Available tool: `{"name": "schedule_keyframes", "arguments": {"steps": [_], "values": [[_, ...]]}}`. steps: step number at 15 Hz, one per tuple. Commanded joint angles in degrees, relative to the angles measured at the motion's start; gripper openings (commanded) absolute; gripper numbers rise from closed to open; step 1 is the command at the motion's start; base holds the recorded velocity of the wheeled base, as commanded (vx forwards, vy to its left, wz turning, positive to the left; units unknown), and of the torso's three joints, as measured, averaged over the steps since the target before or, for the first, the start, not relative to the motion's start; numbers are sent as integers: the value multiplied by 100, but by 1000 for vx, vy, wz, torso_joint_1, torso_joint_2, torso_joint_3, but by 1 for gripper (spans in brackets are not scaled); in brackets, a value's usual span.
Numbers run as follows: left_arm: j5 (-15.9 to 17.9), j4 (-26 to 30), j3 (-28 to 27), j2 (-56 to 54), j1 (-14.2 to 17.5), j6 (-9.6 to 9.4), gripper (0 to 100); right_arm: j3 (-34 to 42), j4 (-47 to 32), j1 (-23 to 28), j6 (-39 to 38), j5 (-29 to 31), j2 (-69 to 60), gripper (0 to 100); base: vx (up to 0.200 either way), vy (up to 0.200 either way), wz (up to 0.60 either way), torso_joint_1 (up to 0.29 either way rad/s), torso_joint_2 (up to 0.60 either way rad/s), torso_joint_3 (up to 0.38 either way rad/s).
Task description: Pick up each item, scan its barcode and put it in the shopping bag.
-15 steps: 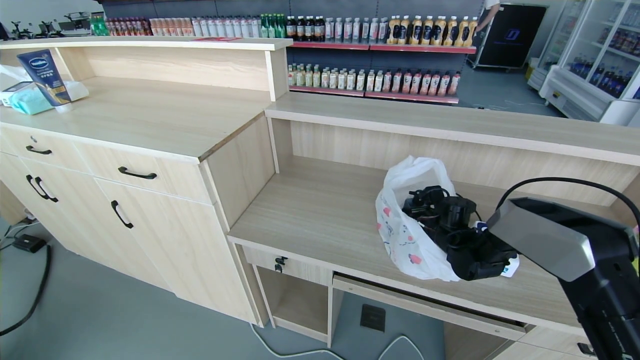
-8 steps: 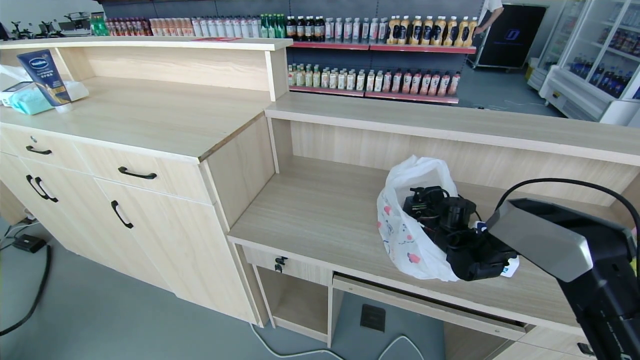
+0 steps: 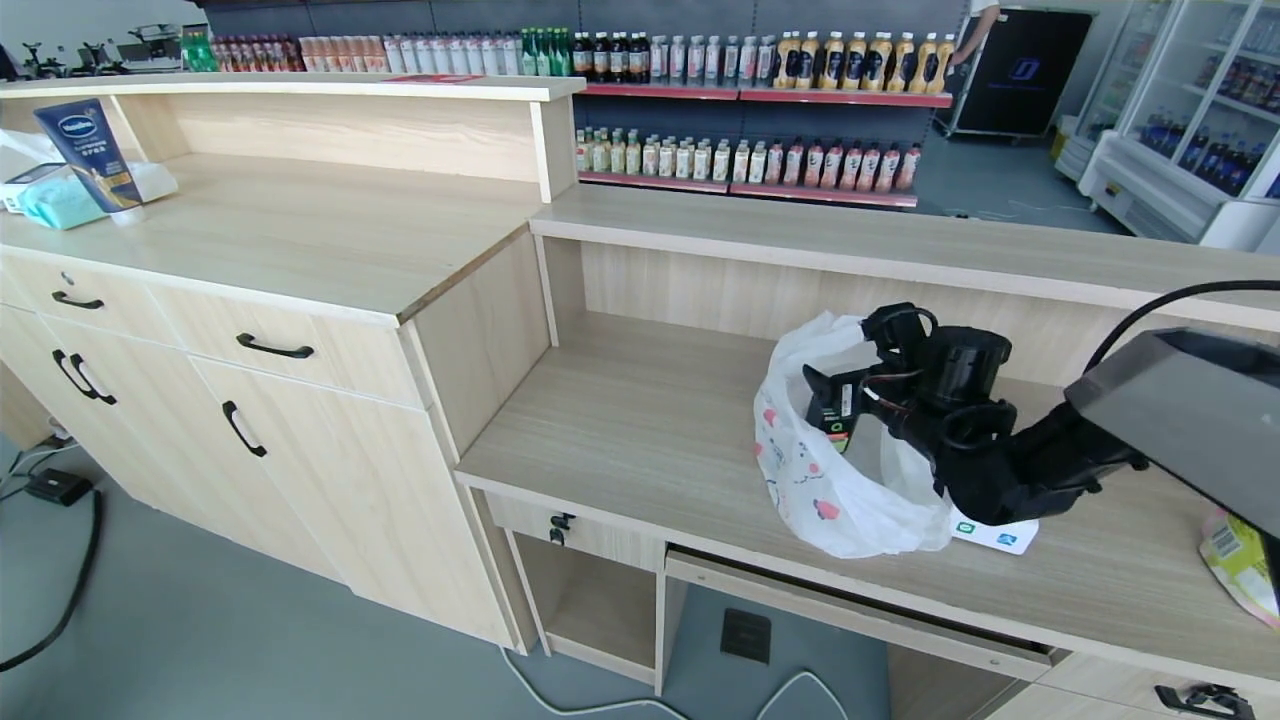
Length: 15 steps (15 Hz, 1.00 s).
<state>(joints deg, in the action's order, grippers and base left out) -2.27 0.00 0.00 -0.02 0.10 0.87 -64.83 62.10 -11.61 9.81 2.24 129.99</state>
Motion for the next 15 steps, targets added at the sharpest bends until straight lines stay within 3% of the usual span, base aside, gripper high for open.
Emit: {"name": "schedule_keyframes", "arguments": {"steps": [1,4,6,9,12,14,15], "values": [[-2,0,0,2,-1,1,100,981,-356,36,495,-31,-1661,100,0,0,0,0,0,0],[-2,0,0,2,-1,1,100,1754,-963,150,1110,92,-3173,100,0,0,0,0,0,0],[-2,0,0,2,-1,1,100,1491,-1657,484,1330,48,-4236,100,0,0,-600,0,2,0],[-2,0,0,2,-1,1,100,-337,-4021,1538,1146,215,-4491,100,0,0,-600,4,1,1],[-2,0,0,2,-1,1,100,-2368,-6843,2637,240,382,-3999,100,0,0,-600,2,2,1],[-2,0,0,2,-1,1,100,-3159,-7915,3147,-23,400,-3410,100,0,0,-600,2,0,2],[-2,0,0,2,-1,1,100,-3159,-7862,3296,-41,391,-3269,100,0,0,0,0,0,0]]}}
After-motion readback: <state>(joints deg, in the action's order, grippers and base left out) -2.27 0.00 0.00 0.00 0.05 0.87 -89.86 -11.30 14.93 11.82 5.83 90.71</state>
